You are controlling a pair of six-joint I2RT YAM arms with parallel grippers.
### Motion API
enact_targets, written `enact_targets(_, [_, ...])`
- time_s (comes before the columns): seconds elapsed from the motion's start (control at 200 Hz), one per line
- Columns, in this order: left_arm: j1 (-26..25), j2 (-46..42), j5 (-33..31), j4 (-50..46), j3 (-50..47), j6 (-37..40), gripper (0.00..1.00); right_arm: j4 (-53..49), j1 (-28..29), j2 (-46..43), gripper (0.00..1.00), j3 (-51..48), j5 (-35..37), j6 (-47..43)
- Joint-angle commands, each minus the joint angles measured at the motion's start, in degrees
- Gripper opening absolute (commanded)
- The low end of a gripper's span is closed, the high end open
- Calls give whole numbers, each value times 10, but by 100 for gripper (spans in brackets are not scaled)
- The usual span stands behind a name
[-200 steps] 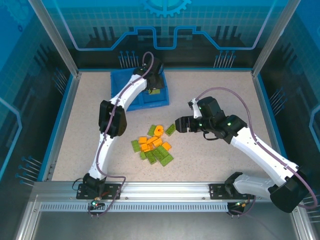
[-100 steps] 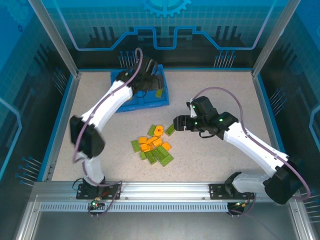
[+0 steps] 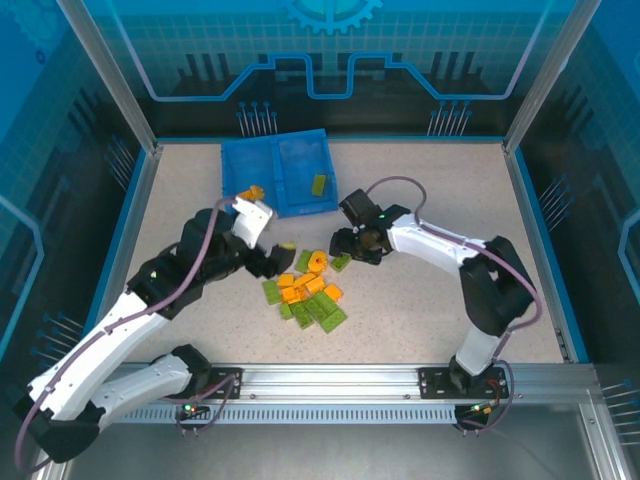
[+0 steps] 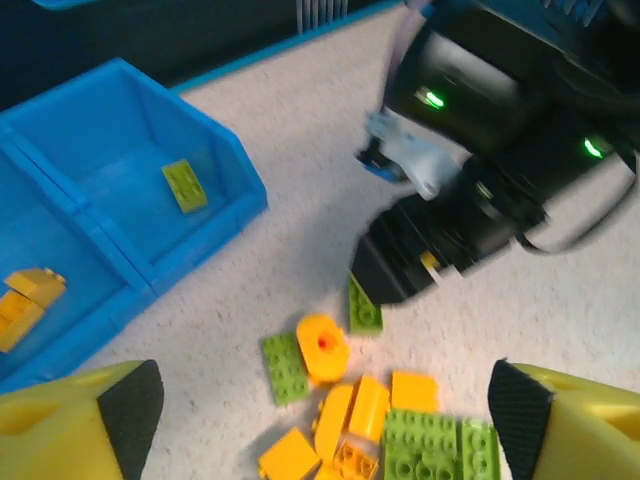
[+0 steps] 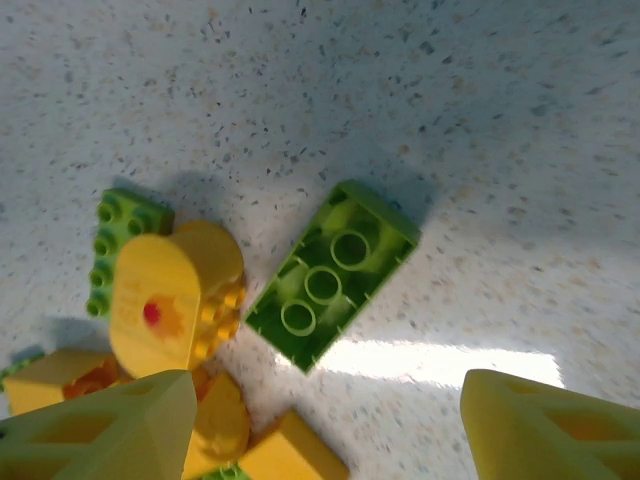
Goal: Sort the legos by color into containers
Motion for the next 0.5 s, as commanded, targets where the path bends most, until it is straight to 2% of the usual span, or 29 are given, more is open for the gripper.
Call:
enact_targets(0.0, [-6,-31,80,-5,-45,168,99,7,7,46,71,30,0,38])
enact_targets(0.115, [-8,-40,91,-30,-66,210,99,1,7,84,67,41,18,43])
enact_targets(0.25, [-9,-47,104,-39,-82,224,99,-5,6,118,56,41,26,41])
enact_targets(0.495, [-9,-76,112,-24,-100,231,99,12,0,86,38,-6,53,41])
